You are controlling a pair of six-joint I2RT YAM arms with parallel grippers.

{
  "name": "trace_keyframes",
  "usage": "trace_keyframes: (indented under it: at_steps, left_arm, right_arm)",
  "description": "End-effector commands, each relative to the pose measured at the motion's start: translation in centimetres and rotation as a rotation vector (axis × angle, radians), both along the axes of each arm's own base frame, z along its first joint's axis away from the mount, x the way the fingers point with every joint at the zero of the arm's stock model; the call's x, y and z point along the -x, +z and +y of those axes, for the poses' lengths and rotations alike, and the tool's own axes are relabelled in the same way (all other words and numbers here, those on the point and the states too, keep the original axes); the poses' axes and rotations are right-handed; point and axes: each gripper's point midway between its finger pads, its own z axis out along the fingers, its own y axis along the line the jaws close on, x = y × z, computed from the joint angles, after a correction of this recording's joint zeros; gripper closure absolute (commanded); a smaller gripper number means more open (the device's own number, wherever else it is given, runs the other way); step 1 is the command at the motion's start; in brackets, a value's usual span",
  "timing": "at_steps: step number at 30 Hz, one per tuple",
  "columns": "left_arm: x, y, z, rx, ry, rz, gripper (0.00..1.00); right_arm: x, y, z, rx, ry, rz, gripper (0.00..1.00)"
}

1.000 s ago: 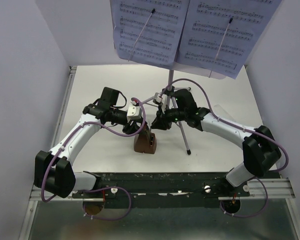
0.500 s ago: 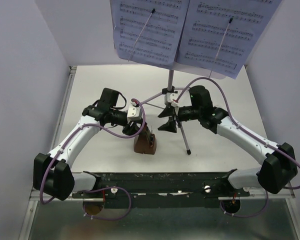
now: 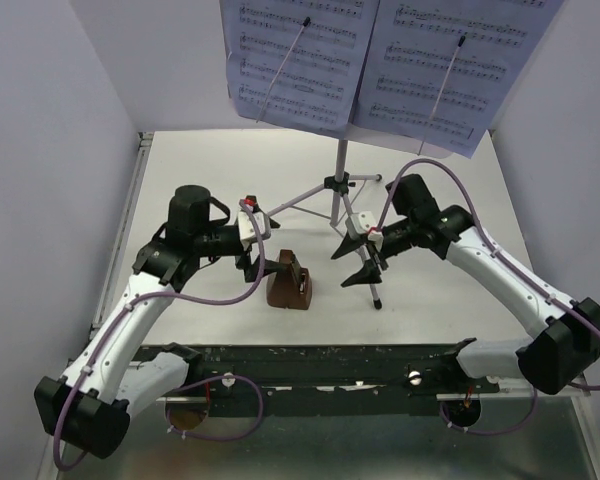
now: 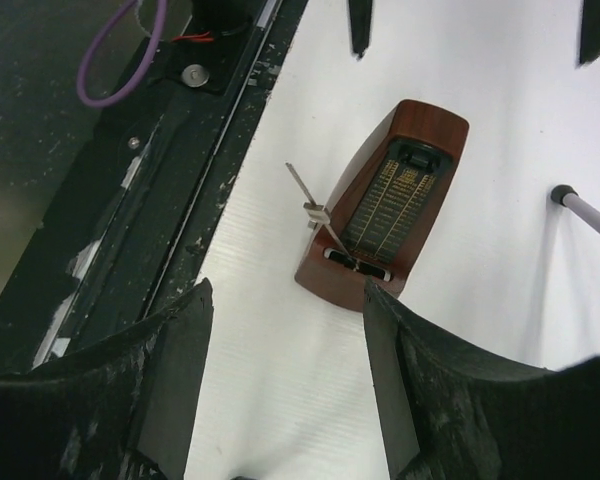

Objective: Set up the instrument practice props

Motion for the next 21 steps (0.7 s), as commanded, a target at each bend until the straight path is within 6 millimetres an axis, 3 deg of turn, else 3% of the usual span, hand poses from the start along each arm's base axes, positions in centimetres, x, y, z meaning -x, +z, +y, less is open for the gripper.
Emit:
trace_keyframes:
  at_steps: [1,7,11,17,21]
  left_arm:
    - [-0.3,3.4,0.7,0.072,0.132,-0.05,0.01]
    - [0.9,4.4,3.0,0.184,0.351,0.004,0.01]
    - [2.1,3.9,4.7,0.319,0.527,0.133,0.01]
    - [4.0,0.0,5.5,0.446,0.661,0.442,0.01]
    - [4.3,-2.1,7.6,0.459,0.829,0.523,0.01]
  right_arm:
    - [3.1,1.0,-2.4,0.017,0.066,-0.03,0.3]
    - [6.4,-1.3,-6.1,0.148,0.029,-0.019,0.3]
    - [7.1,-2.4,-7.5,0.171,-0.047,-0.028,0.28]
    - [9.0,-2.4,-5.9,0.058,0.09,-0.012,0.31]
    - [9.0,-3.6,-2.1,0.102,0.17,-0.061,0.32]
